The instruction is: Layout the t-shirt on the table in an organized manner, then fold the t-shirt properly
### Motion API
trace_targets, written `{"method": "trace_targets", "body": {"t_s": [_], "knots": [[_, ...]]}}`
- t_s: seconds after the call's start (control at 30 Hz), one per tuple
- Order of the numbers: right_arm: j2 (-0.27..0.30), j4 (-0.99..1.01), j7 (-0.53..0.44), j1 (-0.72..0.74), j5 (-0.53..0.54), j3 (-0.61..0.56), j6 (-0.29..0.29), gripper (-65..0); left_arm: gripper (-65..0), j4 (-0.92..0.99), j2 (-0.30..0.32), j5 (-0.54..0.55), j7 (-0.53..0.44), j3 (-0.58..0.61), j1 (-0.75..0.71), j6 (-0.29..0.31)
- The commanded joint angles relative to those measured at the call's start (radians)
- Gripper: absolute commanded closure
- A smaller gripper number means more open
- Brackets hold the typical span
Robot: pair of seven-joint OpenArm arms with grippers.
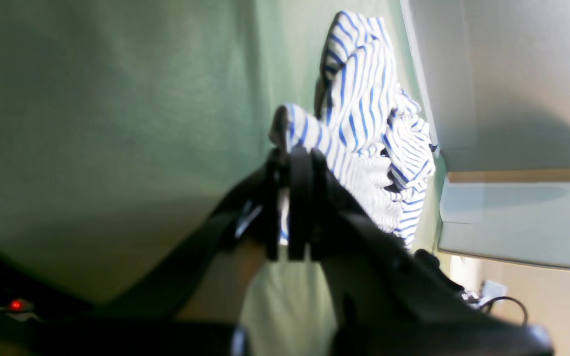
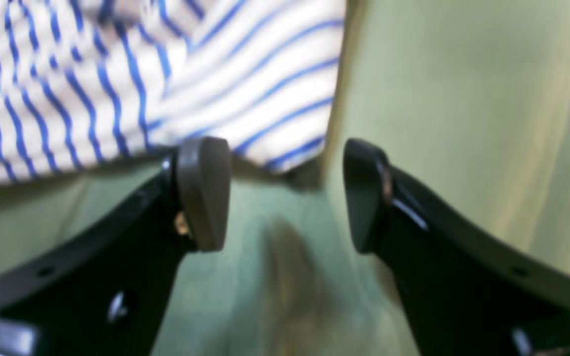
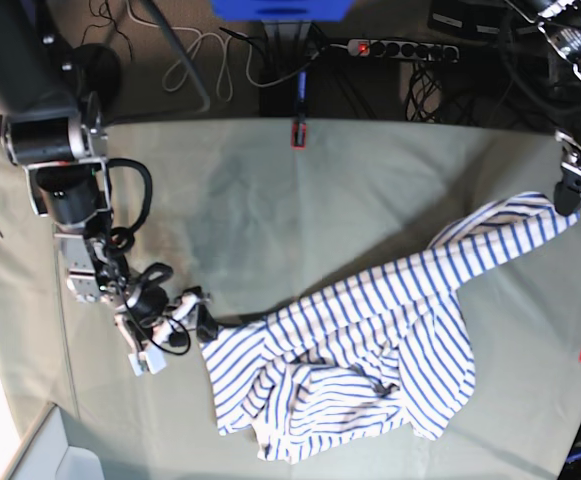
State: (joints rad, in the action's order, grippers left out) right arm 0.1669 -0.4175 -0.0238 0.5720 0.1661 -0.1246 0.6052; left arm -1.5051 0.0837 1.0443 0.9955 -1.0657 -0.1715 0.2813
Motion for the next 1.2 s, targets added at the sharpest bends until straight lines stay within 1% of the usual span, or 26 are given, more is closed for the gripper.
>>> {"method": "trace_targets", "body": {"t_s": [0.0,0.13,0.23,0.3,0.4,0.5,0.63,0.67,0.73,0.77,0.83,0.87,0.93,1.0,1.07,1.17], "knots": [[0.004,-0.008,-0.028,0.021,0.016,0.004,0.002,-36.9,-0.2,-0.015,0.023,0.026,-0.011,-0.008,0.0,0.003],[-0.028,-0.007,-0.031,0.021,0.016,0.004,0.002,-36.9,-0.2,-0.015,0.066,0.026,-0.011,-0.071,-0.001,0.003],[-0.039,-0.005,-0.029,0.006,0.019,0.007,0.002,-36.9,-0.2,-0.013,0.095,0.024,-0.011,-0.101,0.003,0.003],[-0.079,-0.008,-0.032,-0.007,0.019,0.007,0.002,-36.9,-0.2,-0.013,0.113,0.026,-0.011,-0.114,0.005,0.003],[-0.108,-0.007,-0.026,-0.017,0.019,0.007,0.002,-36.9,-0.2,-0.013,0.123,0.026,-0.011,-0.13,0.008,0.003],[-0.162,-0.008,-0.032,-0.043,0.019,0.004,0.002,-36.9,-0.2,-0.013,0.133,0.024,-0.011,-0.137,0.008,0.003],[-0.204,-0.008,-0.032,-0.05,0.017,0.004,0.002,-35.4,-0.2,-0.013,0.133,0.024,-0.011,-0.138,0.007,0.003],[-0.212,-0.008,-0.032,-0.05,0.017,0.004,0.002,-32.7,-0.2,-0.013,0.135,0.024,-0.011,-0.138,0.005,0.003],[-0.212,-0.008,-0.032,-0.048,0.019,0.009,0.002,-23.2,-0.2,-0.013,0.144,0.024,-0.011,-0.138,0.003,0.003],[-0.211,-0.008,-0.032,-0.045,0.022,0.012,0.002,-16.7,-0.2,-0.013,0.152,0.024,-0.011,-0.138,0.007,0.003],[-0.206,-0.017,-0.032,-0.037,0.025,0.012,0.003,-1.5,-0.2,-0.013,0.159,0.024,-0.011,-0.138,0.01,0.003],[-0.194,-0.047,-0.023,-0.036,0.025,0.018,0.003,0.0,-0.2,-0.013,0.159,0.024,-0.011,-0.138,0.013,0.003],[-0.16,-0.168,0.002,-0.073,0.025,0.046,0.003,0.0,-0.2,-0.015,0.166,0.024,-0.011,-0.133,0.045,0.003],[-0.12,-0.372,0.048,-0.152,0.025,0.085,0.003,0.0,-0.2,-0.015,0.19,0.024,-0.01,-0.118,0.073,0.003],[-0.091,-0.607,0.114,-0.246,0.025,0.133,0.003,0.0,-0.2,-0.015,0.21,0.024,-0.013,-0.063,0.088,0.003],[-0.063,-0.904,0.186,-0.363,0.023,0.176,0.003,0.0,-0.2,-0.015,0.227,0.024,-0.014,0.003,0.132,0.003]]}}
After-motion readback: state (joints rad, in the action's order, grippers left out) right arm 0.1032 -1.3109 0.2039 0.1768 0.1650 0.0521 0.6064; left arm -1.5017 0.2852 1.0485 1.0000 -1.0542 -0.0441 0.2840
